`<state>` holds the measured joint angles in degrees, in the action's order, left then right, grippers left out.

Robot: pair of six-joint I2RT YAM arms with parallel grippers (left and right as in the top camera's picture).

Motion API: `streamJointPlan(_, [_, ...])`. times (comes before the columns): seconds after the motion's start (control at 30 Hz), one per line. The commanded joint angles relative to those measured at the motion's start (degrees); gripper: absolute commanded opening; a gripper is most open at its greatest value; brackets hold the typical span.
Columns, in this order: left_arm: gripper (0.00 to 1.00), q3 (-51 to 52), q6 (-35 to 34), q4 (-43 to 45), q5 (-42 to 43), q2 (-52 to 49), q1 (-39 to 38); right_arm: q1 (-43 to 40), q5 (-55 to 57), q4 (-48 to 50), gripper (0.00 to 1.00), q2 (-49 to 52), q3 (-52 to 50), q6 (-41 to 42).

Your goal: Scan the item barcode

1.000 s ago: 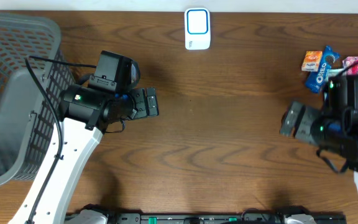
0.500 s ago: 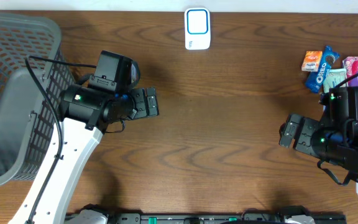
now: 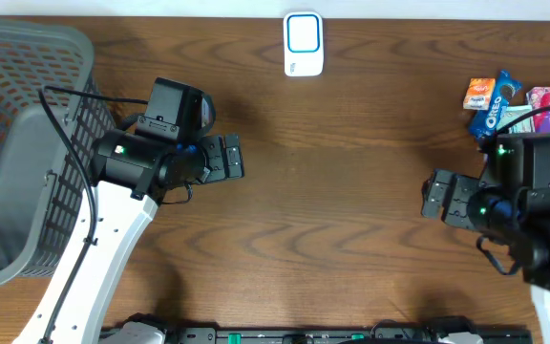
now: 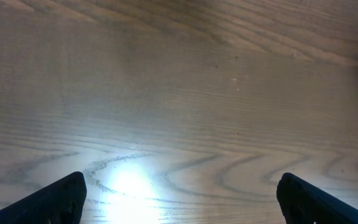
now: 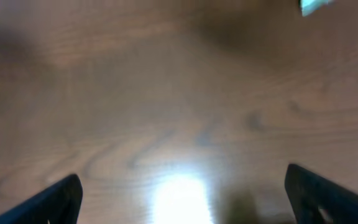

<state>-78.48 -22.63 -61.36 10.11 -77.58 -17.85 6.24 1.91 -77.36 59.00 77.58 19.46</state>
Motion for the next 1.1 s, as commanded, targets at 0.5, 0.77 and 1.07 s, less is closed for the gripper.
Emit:
streamJointPlan(0.5, [0.98,-0.4,0.1,-0.1,-0.7,0.1,0.2,-0.3,-3.0,43.2,0.99,-37.7,-48.2,-9.5])
streamJointPlan(0.77, [0.98,-0.4,0.1,-0.1,-0.7,0.1,0.2,-1.6,-5.0,57.8,0.99,-49.4,-61.1,-9.5])
streamJointPlan(1.07, [0.98,-0.4,0.1,-0.1,-0.7,0.1,0.2,-5.1,-12.0,72.3,0.99,-57.6,-72.4,-11.0])
